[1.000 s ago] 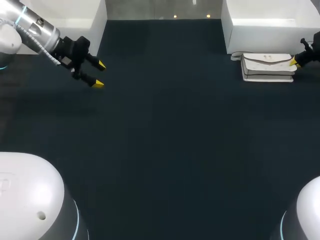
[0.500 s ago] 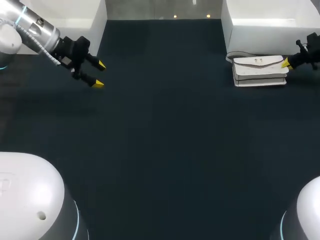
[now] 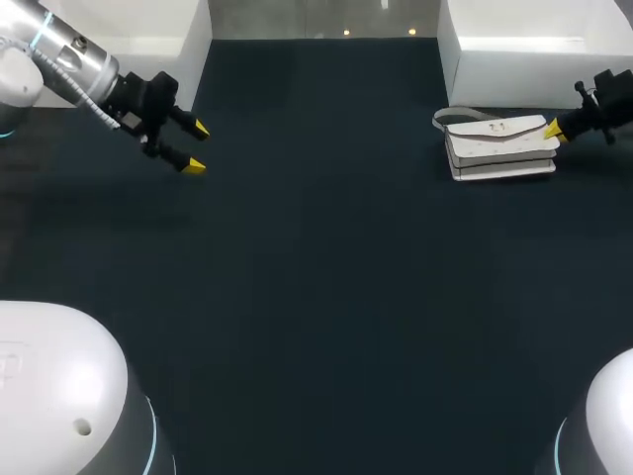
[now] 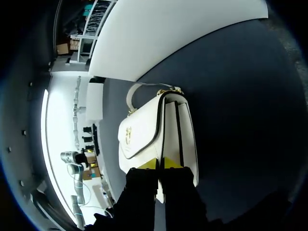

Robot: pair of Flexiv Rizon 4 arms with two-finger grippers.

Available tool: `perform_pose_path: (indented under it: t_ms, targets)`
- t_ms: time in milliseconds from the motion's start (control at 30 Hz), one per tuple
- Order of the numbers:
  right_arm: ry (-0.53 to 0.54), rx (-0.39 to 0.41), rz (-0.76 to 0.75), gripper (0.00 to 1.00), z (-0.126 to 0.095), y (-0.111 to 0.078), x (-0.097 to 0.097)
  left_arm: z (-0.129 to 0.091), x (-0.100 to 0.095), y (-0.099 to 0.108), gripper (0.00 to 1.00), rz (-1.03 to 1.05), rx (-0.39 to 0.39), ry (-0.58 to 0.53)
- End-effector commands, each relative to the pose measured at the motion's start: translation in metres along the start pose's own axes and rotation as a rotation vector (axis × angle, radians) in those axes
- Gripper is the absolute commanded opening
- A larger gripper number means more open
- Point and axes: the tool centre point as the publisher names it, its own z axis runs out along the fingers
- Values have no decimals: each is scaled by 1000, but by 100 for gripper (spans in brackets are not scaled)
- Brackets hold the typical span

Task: Pick up the bag, open it, inspect its contents, close it, and place it on the opposite side

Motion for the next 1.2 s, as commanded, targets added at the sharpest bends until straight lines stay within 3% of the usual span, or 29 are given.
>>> perform_pose_path:
  t_ms: [33,267,467,700,1200]
  targets:
    - [0,2,-1,0,-1,1,0,1,-2,1,100,1,3,2]
    - [0,2,-1,0,-1,1,0,1,-2,1,100,1,3,2]
    - [21,-117,-40,0,19,-18,36,1,-2,1,100,1,3,2]
    - [66,-180,-91,0,50,-43,70,1,-2,1,100,1,3,2]
    - [80,-252,-98,0,106,-81,109,1,-2,1,100,1,3,2]
